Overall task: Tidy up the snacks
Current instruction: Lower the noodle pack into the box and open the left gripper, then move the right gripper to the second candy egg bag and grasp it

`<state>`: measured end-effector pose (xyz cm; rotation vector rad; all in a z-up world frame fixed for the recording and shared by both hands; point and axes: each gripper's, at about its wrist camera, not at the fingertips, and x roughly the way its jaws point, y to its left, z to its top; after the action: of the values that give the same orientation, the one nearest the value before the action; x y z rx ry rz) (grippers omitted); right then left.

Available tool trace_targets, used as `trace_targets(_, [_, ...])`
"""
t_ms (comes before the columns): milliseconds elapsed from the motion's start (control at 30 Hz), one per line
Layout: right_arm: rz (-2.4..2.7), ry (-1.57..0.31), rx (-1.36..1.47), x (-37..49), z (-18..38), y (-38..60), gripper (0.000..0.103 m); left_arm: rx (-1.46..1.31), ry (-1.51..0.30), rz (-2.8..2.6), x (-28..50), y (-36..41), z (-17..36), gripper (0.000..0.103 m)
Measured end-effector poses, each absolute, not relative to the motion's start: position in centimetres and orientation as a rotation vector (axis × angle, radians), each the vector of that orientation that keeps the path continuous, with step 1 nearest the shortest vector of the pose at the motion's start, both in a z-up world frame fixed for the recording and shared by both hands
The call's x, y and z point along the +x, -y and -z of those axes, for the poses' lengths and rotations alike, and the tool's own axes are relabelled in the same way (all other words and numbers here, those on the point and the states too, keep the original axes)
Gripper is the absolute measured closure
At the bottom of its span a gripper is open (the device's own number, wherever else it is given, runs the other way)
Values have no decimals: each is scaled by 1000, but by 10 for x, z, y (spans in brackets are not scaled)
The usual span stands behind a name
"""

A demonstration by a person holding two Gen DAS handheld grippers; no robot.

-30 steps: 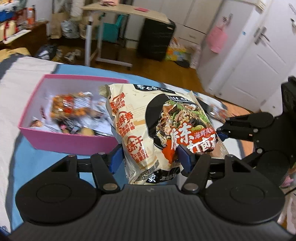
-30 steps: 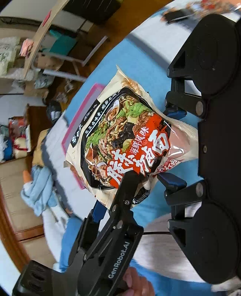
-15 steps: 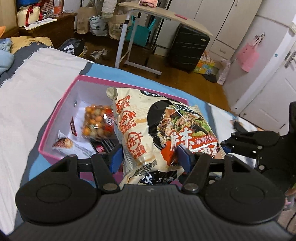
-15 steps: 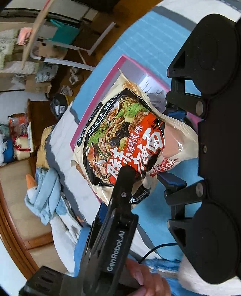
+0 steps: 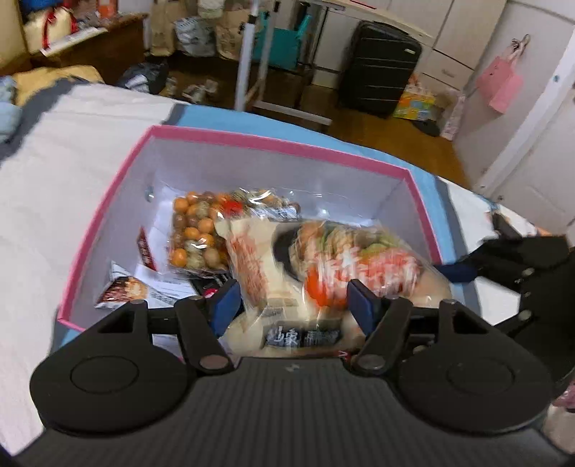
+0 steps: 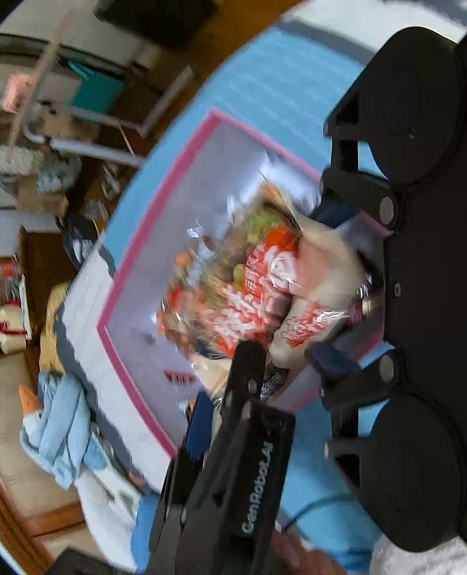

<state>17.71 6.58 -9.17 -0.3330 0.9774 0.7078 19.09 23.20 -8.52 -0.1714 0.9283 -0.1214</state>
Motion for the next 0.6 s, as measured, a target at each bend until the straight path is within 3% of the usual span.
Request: trace_targets(600, [-769,-833,-358,117,-23,63,19,-30,-806,157,110,-164,-32,21])
